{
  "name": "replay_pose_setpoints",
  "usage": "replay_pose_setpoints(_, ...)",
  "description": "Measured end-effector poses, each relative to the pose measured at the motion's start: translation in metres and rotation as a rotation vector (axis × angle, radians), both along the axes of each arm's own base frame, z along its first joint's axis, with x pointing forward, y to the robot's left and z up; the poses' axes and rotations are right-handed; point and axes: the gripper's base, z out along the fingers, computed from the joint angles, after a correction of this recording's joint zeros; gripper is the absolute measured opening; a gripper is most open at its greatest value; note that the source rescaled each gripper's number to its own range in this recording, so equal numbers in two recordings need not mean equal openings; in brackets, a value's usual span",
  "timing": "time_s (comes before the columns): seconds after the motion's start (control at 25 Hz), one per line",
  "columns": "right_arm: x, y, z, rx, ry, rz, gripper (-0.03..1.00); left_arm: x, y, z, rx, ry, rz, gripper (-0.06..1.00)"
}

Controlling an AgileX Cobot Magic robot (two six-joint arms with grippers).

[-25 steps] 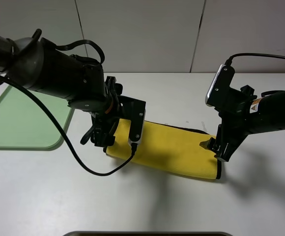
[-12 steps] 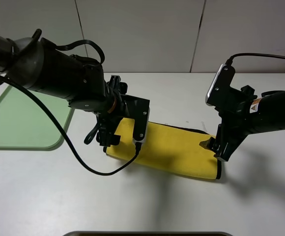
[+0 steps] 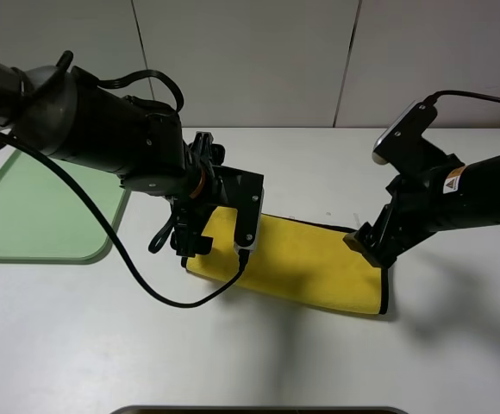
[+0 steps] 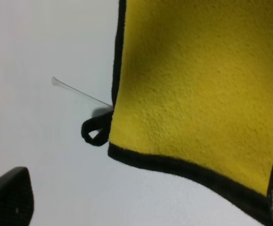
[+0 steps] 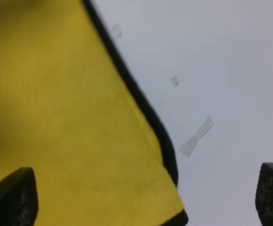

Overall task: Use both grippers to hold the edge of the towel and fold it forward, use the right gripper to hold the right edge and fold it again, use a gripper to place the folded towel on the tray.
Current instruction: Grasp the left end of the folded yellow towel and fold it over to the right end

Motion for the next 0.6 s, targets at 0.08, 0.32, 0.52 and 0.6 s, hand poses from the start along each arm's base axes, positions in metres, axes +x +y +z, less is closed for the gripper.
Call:
replay_pose_setpoints(0.08, -0.004, -0.002, 0.013, 0.075, -0.015, -0.065, 1.0, 0.0, 0.0, 0.0, -0.001, 0.0, 0.0, 1.0)
replay_pose_setpoints(0.32, -0.033, -0.013, 0.053, 0.242, -0.001, -0.199, 1.0, 0.0, 0.0, 0.0, -0.001, 0.0, -0.001, 1.0)
replay_pose_setpoints(0.52, -0.066, -0.026, 0.076, 0.287, 0.032, -0.236, 1.0, 0.0, 0.0, 0.0, -0.002, 0.0, -0.001, 1.0)
replay_pose_setpoints(0.6, -0.079, -0.031, 0.082, 0.296, 0.054, -0.249, 1.0, 0.0, 0.0, 0.0, -0.002, 0.0, -0.001, 1.0)
